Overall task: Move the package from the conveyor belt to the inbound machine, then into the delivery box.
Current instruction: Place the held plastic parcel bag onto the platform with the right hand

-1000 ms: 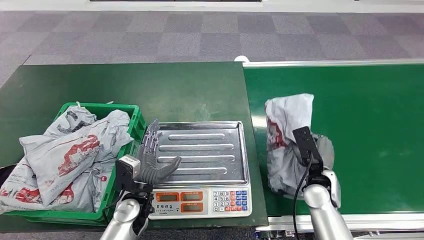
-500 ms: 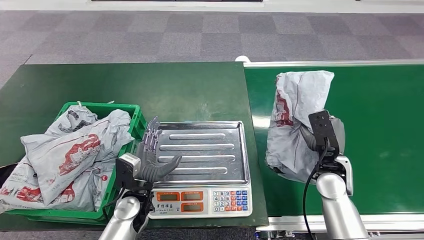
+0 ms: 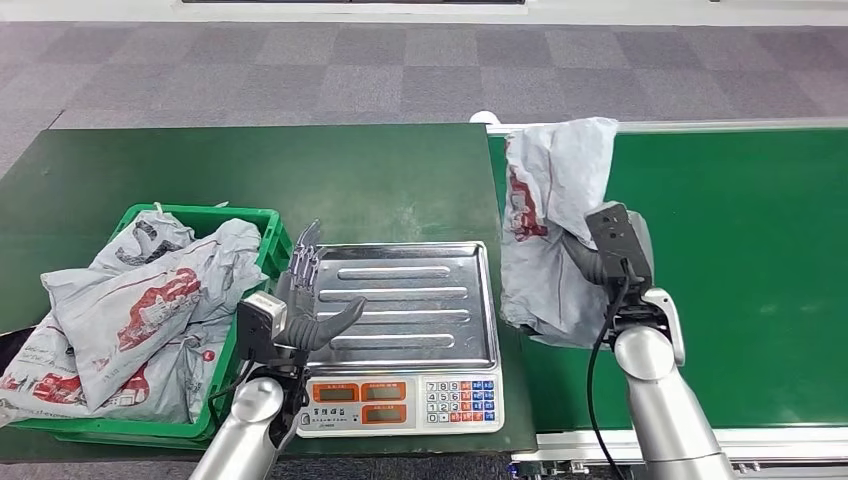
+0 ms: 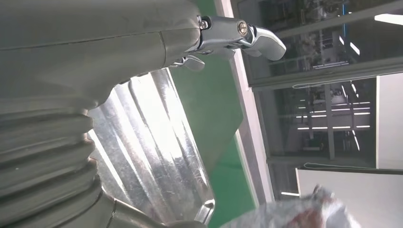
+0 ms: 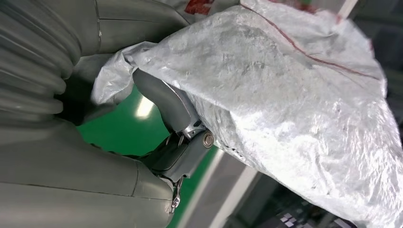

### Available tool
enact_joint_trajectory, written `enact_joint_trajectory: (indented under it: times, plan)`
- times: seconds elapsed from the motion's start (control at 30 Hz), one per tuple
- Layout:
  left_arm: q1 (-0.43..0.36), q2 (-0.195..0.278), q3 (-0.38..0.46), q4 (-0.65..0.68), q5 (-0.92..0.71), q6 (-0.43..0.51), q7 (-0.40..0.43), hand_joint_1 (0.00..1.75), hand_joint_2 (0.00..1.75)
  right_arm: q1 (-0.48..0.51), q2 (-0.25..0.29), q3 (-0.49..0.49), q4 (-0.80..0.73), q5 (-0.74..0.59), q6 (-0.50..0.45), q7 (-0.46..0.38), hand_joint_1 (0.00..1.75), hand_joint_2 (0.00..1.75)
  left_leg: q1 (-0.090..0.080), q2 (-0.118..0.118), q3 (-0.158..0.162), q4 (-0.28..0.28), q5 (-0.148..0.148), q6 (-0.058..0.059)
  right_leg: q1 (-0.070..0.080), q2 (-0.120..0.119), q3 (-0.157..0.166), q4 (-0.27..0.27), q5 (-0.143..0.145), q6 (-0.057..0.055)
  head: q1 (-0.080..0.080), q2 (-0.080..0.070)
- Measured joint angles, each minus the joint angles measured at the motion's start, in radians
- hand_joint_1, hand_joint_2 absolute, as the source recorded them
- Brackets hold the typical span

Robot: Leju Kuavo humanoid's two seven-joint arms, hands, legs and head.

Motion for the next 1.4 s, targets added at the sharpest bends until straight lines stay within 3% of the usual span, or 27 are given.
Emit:
enact_joint_trajectory:
  times: [0.33, 0.9, 1.37, 1.4]
  plan:
    - [-0.061, -0.01, 0.0, 0.075, 0.009, 0.014, -0.023, 0.0, 1.75, -0.13, 0.092, 0.199, 0.04, -0.016, 0.001, 0.009, 1.75, 1.75, 0.0, 0.0, 0.0, 0.0, 0.002, -0.002, 0.001, 0.0, -0.002, 0.001, 0.001, -0.001, 0.0, 0.0]
    - [-0.103, -0.014, 0.0, 0.128, 0.027, 0.022, -0.032, 0.0, 1.75, -0.258, 0.171, 0.334, 0.132, -0.125, 0.057, 0.029, 1.75, 1.75, 0.0, 0.0, -0.001, 0.0, 0.002, -0.003, 0.0, 0.0, -0.003, 0.002, 0.001, -0.001, 0.0, 0.0]
    - [-0.122, -0.013, 0.0, 0.156, 0.036, 0.062, -0.059, 0.0, 1.75, -0.279, 0.212, 0.453, 0.161, -0.207, 0.035, 0.0, 1.75, 1.75, 0.0, 0.0, -0.001, 0.0, 0.003, -0.003, 0.001, 0.0, -0.004, 0.002, 0.001, -0.001, 0.0, 0.0]
    - [-0.123, -0.012, 0.0, 0.156, 0.036, 0.069, -0.06, 0.0, 1.75, -0.277, 0.212, 0.462, 0.161, -0.218, 0.028, 0.0, 1.31, 1.75, 0.0, 0.0, -0.001, 0.0, 0.003, -0.003, 0.001, 0.0, -0.004, 0.002, 0.001, -0.001, 0.0, 0.0]
